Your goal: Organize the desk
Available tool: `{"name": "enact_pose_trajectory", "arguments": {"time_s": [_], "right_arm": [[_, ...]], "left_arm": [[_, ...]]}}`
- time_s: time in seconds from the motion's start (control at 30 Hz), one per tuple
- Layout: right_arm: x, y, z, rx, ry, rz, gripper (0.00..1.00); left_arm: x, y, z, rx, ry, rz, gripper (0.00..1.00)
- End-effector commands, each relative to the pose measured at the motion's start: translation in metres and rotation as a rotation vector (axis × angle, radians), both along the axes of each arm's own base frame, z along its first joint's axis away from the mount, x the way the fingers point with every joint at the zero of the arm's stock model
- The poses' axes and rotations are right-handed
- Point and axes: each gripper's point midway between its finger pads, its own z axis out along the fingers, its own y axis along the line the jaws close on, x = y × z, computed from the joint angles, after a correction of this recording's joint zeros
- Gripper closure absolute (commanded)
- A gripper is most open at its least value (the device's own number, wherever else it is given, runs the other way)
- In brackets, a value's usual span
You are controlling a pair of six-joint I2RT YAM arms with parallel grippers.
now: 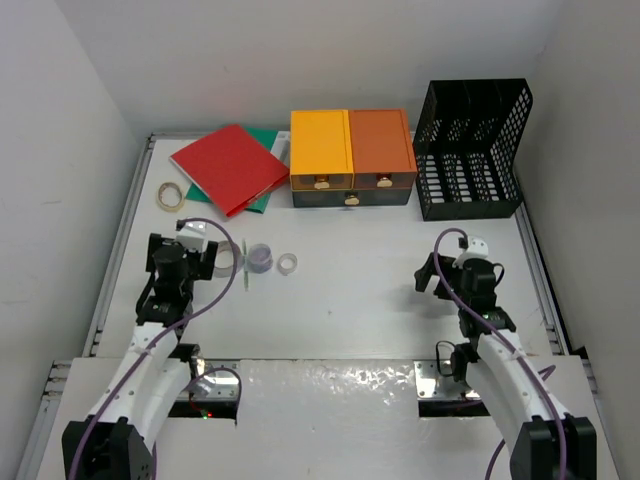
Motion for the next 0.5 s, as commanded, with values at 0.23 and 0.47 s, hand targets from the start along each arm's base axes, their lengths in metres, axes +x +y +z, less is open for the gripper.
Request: {"name": "enact_pose_trajectory", "arguments": {"time_s": [0.23, 0.47], "right_arm": [[0.058, 0.014, 0.095, 0.108, -0.225, -0.003, 0.02], [0.098, 0.036, 0.15, -0.084, -0.289, 0.035, 0.12]], "left_arm": [[0.036, -0.035, 0.041, -0.07, -0.098, -0.197, 0.01], [0.069, -0.045, 0.063, -0.074, -0.197, -0.257, 0.0]]}}
